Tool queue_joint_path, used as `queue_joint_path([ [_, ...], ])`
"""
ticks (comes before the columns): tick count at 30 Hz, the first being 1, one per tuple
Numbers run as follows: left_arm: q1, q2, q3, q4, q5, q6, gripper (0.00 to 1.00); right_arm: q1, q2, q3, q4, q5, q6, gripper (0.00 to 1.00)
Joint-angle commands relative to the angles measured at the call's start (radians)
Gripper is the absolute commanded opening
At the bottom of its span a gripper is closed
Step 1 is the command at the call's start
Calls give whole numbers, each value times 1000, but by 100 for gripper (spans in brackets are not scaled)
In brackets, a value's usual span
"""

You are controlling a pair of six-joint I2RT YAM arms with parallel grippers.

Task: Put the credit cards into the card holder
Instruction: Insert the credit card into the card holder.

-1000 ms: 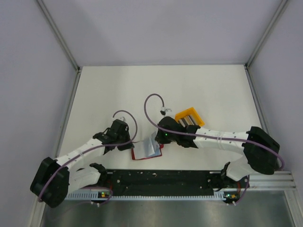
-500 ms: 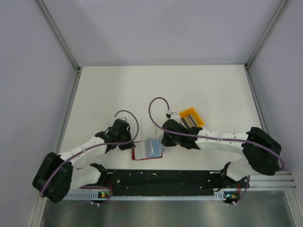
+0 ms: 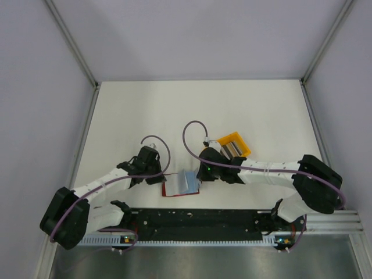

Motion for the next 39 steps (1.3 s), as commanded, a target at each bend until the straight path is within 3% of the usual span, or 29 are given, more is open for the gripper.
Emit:
queue_joint_path([
  [1, 4, 12, -7, 30, 8, 9, 0, -12, 9, -3, 52, -33, 26, 0],
  [16, 4, 15, -7, 87, 47, 1, 0, -12, -12, 46, 201, -181, -3, 0],
  [25, 3, 46, 20, 131, 79, -5, 0, 18, 97, 107, 218, -237, -8, 0],
  [39, 3, 6, 22, 91, 62, 11, 0, 18, 91, 84, 51, -65, -5, 0],
])
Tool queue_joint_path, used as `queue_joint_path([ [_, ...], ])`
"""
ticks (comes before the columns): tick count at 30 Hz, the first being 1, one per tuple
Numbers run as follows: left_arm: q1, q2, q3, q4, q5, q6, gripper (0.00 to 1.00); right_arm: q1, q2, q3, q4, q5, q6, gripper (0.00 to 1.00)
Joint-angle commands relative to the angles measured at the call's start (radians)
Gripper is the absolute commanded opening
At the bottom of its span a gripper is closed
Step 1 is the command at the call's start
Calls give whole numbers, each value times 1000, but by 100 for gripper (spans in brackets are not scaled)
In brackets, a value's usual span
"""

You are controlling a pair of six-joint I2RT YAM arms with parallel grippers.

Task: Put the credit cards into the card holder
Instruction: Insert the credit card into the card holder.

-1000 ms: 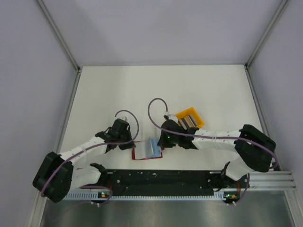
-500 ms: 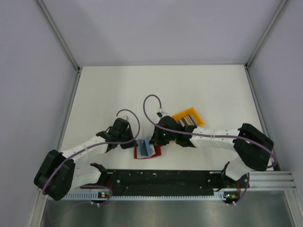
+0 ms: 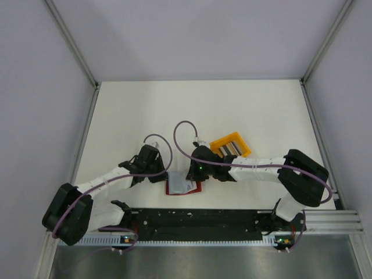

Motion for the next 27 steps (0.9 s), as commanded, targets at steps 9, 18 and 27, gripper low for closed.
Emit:
queue_joint_path([
  [9, -1, -137, 94, -28, 79, 26, 0, -3, -144, -19, -123, 201, -4, 0],
  [18, -1, -101, 67, -2, 95, 16, 0, -7, -258, -15, -183, 251, -28, 0],
  [27, -2, -88, 28, 9, 67, 13, 0, -8, -364, -16, -163, 257, -68, 0],
])
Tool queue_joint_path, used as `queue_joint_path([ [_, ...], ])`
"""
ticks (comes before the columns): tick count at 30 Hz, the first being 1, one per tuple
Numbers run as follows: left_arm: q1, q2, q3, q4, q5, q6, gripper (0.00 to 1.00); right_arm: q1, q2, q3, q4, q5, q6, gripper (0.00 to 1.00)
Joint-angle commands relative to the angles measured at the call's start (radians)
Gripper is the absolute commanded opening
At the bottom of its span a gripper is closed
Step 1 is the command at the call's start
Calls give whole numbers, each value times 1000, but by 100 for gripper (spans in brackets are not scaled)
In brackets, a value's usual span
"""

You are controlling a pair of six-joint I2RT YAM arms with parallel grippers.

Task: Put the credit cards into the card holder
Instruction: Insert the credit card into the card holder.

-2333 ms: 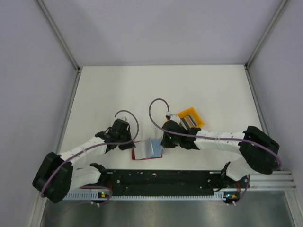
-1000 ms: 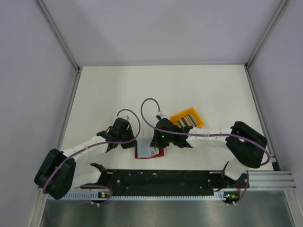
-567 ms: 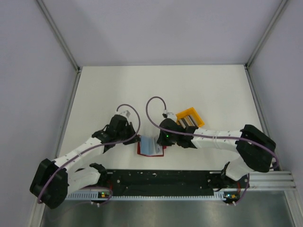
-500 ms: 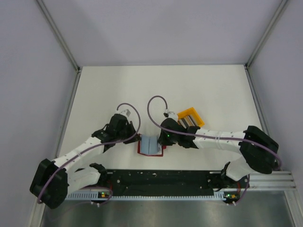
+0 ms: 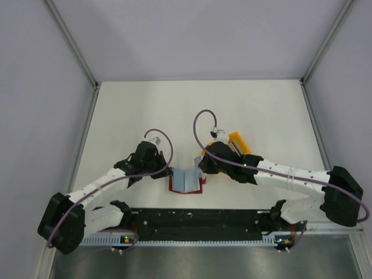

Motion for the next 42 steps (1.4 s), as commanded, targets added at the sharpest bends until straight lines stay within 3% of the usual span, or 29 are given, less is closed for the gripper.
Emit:
queue_joint_path([
  [1, -2, 9, -30, 39, -11, -5, 0, -4, -31, 8, 76, -43, -43, 0],
  [8, -2, 17, -70, 90, -17, -28, 0, -1, 157, -3, 252, -228, 31, 0],
  [22, -1, 23, -108, 102, -34, -29, 0, -1, 296, -30, 347, -305, 65, 0],
  [24, -2, 23, -110, 95, -39, -33, 5, 1, 316, -18, 338, -308, 65, 0],
  [32, 0, -49, -129, 41, -81, -60, 50, 4, 330, 11, 208, -225, 66, 0],
  [42, 8, -233, -205, -5, -134, -151, 66, 4, 357, 34, 180, -230, 63, 0],
])
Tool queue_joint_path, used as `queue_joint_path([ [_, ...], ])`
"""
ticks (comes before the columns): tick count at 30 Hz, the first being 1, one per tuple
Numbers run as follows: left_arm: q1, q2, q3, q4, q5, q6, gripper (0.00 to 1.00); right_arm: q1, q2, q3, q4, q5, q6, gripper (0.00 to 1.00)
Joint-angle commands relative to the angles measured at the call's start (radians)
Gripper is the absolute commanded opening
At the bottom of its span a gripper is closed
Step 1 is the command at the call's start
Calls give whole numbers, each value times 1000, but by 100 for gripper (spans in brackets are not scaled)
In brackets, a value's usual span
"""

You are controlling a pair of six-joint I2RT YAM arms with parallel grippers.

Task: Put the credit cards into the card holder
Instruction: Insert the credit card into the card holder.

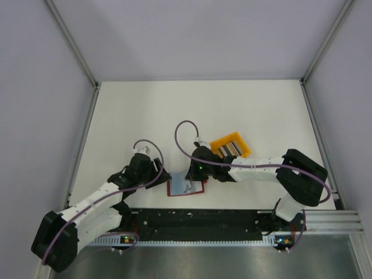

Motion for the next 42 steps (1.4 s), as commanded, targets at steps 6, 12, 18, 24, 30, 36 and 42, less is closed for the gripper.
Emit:
queue_joint_path([
  [6, 2, -99, -91, 123, 79, -93, 70, 3, 38, 25, -62, 23, -7, 0],
  [12, 2, -2, -116, 194, 140, -83, 61, 5, 23, 23, -63, 32, -11, 0],
  [18, 0, 47, -120, 196, 127, -50, 44, 5, 18, 23, -63, 35, -13, 0],
  [24, -1, 71, -114, 191, 113, -27, 22, 5, 19, 25, -60, 33, -14, 0],
  [30, -15, 130, -78, 174, 94, 5, 0, 0, 9, 29, -63, 32, -25, 0],
  [36, -21, 127, -48, 125, 59, 28, 0, -26, -99, 11, -121, 107, -46, 0],
  [42, -21, 119, -42, 121, 59, 34, 0, -53, -155, -51, -141, 125, -56, 0],
])
